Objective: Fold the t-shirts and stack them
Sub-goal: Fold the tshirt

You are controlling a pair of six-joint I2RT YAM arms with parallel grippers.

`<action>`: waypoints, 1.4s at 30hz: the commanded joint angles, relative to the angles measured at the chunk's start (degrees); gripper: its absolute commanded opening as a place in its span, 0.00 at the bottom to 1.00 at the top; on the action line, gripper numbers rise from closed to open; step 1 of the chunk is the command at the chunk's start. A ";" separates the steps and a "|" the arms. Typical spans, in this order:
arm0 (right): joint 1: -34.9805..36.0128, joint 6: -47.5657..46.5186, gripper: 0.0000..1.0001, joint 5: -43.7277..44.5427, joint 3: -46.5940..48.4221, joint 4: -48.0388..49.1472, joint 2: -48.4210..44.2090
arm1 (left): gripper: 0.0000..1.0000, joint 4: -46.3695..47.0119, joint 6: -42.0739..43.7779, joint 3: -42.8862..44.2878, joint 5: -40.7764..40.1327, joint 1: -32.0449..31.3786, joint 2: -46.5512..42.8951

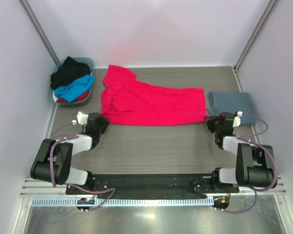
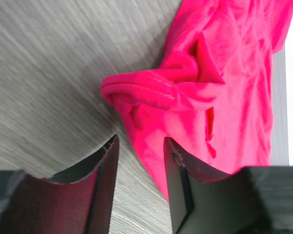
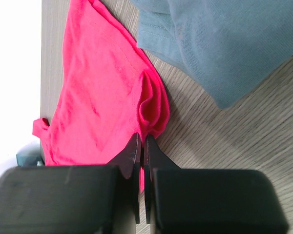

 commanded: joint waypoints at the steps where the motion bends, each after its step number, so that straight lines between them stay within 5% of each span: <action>1: 0.24 -0.62 0.01 0.91 0.82 1.68 0.26 | 0.42 1.71 -0.37 -1.35 -2.41 0.04 -0.52; 7: 0.24 -0.54 0.01 1.00 0.82 1.76 0.17 | 0.27 9.17 -0.28 -0.13 -1.00 0.04 7.39; 12: 0.24 -0.45 0.01 0.83 0.73 1.85 0.43 | 0.39 10.86 0.94 1.80 -2.93 0.04 10.56; 15: 0.24 -0.36 0.01 0.82 0.73 2.21 0.96 | 0.37 9.80 1.21 2.42 -4.16 0.04 11.35; 18: 0.24 -0.27 0.01 0.91 0.64 2.29 0.96 | 0.17 10.60 2.09 3.56 -3.64 0.39 13.20; 19: 0.24 -0.36 0.01 0.82 0.64 2.29 0.87 | 0.00 10.68 2.70 4.44 -2.16 0.82 14.33; 23: 0.59 -2.37 0.01 1.52 1.60 0.72 -1.49 | 0.00 10.78 3.32 3.92 -1.53 1.18 11.98; 32: 2.87 -7.30 0.01 3.73 13.61 -17.28 -8.79 | 0.00 -15.57 5.16 10.14 -7.06 1.09 -8.91; 42: 3.05 -15.91 0.01 6.01 39.38 -45.93 -23.02 | 0.00 -41.75 4.20 33.60 -3.73 1.35 -23.95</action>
